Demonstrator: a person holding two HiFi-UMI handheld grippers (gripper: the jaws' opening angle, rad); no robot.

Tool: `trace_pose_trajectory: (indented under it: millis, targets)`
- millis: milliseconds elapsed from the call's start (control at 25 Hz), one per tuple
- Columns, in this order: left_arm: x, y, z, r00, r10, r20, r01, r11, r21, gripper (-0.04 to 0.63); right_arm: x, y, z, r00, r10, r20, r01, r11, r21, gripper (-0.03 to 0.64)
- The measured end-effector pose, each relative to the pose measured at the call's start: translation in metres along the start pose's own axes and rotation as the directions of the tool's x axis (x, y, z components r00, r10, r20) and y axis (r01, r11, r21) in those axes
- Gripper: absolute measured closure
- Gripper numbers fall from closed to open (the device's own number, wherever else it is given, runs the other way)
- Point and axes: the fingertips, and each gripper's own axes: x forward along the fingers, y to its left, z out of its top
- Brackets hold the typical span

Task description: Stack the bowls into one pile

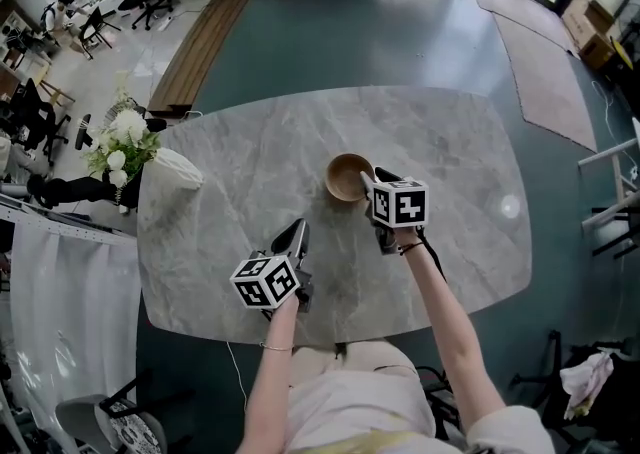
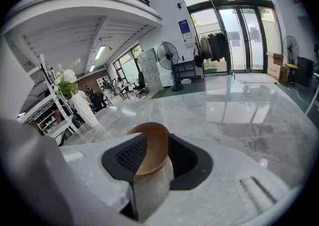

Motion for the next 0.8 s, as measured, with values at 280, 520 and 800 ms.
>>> trace_pose_trajectory:
  millis: [280,520,800]
  targets:
    - [-0.020,-0.017,0.014,0.998,-0.014,0.065,0.010,0.998,0.065,0.595,-0.032,0.009,-0.007,0.996,0.076,0.043,-0.075,0.997,-0.019,0.508]
    - [-0.038,-0.037,0.026,0.992,-0.037,0.118,0.023,0.993,0.120,0.595,-0.071,0.027,-0.007,0.974,0.191,0.124,-0.187,0.981,-0.043,0.512]
    - [-0.063,-0.059,0.042,0.982,-0.081,0.169,0.046,0.979,0.200,0.596,-0.117,0.054,-0.001,0.934,0.282,0.219,-0.270,0.959,-0.081,0.555]
